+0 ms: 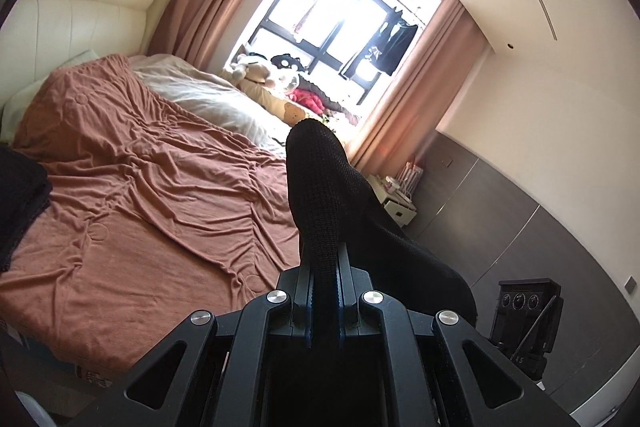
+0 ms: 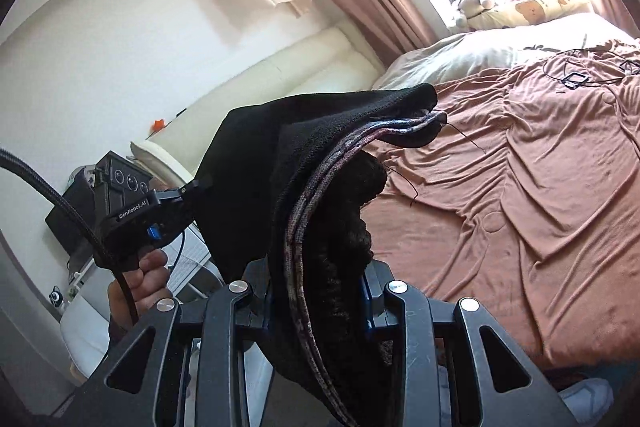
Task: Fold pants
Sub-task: 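Lift the folded black shorts with both tools and carry them toward the headboard, then lower the shorts onto the bed beside the tissue box with both tools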
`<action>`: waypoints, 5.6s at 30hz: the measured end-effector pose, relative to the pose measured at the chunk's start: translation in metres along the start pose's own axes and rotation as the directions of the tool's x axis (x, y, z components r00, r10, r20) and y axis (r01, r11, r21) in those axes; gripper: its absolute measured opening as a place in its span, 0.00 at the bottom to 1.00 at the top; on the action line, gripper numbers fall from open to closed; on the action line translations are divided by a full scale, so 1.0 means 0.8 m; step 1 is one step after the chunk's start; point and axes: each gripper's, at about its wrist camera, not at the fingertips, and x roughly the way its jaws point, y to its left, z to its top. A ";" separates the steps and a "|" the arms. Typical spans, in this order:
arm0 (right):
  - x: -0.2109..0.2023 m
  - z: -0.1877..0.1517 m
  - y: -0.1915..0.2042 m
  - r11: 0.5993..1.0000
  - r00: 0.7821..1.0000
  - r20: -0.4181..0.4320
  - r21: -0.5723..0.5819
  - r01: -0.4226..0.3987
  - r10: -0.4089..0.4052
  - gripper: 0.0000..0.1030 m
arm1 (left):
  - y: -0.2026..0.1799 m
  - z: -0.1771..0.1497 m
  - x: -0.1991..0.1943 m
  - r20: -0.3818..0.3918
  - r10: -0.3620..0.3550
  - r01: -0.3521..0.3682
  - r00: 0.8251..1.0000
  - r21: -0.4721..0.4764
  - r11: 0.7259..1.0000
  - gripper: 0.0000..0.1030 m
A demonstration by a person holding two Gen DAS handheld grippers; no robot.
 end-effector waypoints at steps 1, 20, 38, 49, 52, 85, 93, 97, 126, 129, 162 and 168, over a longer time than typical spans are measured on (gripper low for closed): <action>0.004 0.003 0.001 1.000 1.000 -0.005 -0.003 -0.007 0.007 0.28 | 0.003 0.003 -0.008 0.009 -0.003 0.003 1.000 -0.001 1.000 0.08; 0.236 0.063 0.014 0.987 0.980 -0.148 -0.075 -0.143 0.130 0.28 | 0.188 0.049 -0.114 0.118 0.218 -0.203 0.969 -0.126 0.971 0.07; 0.473 0.112 0.031 0.958 0.933 -0.287 -0.123 -0.260 0.217 0.28 | 0.358 0.117 -0.163 0.168 0.419 -0.379 0.892 -0.228 0.897 0.07; 0.601 0.107 0.066 0.932 0.891 -0.353 -0.116 -0.343 0.284 0.28 | 0.433 0.151 -0.187 0.187 0.530 -0.481 0.827 -0.254 0.839 0.07; 0.632 0.099 0.072 0.923 0.878 -0.367 -0.110 -0.369 0.307 0.28 | 0.453 0.161 -0.191 0.187 0.547 -0.497 0.816 -0.255 0.829 0.07; 0.919 0.037 0.065 0.917 0.819 -0.417 0.121 -0.381 0.395 0.28 | 0.667 0.235 -0.099 -0.070 0.740 -0.730 0.669 -0.246 0.637 0.07; 0.950 0.040 0.045 0.927 0.823 -0.430 0.113 -0.357 0.370 0.28 | 0.707 0.238 -0.040 -0.121 0.759 -0.763 0.640 -0.214 0.610 0.07; 0.961 0.030 0.024 0.931 0.822 -0.438 0.145 -0.335 0.364 0.31 | 0.723 0.230 -0.020 -0.172 0.776 -0.792 0.607 -0.212 0.572 0.10; 0.927 0.118 -0.006 0.992 0.883 -0.455 0.001 -0.128 0.115 0.23 | 0.679 0.158 -0.066 -0.166 0.756 -0.770 0.633 -0.239 0.592 0.52; 0.911 0.107 -0.005 0.984 0.843 -0.509 0.058 -0.168 0.174 0.38 | 0.675 0.150 -0.066 -0.173 0.745 -0.761 0.644 -0.243 0.601 0.52; 0.919 0.148 -0.034 0.984 0.947 -0.277 0.113 -0.138 0.165 0.45 | 0.694 0.092 -0.079 -0.235 0.729 -0.765 0.643 -0.251 0.593 0.52; 0.926 0.126 0.032 0.972 0.905 -0.371 -0.026 -0.232 0.207 0.45 | 0.678 0.101 -0.078 -0.204 0.727 -0.754 0.656 -0.237 0.613 0.52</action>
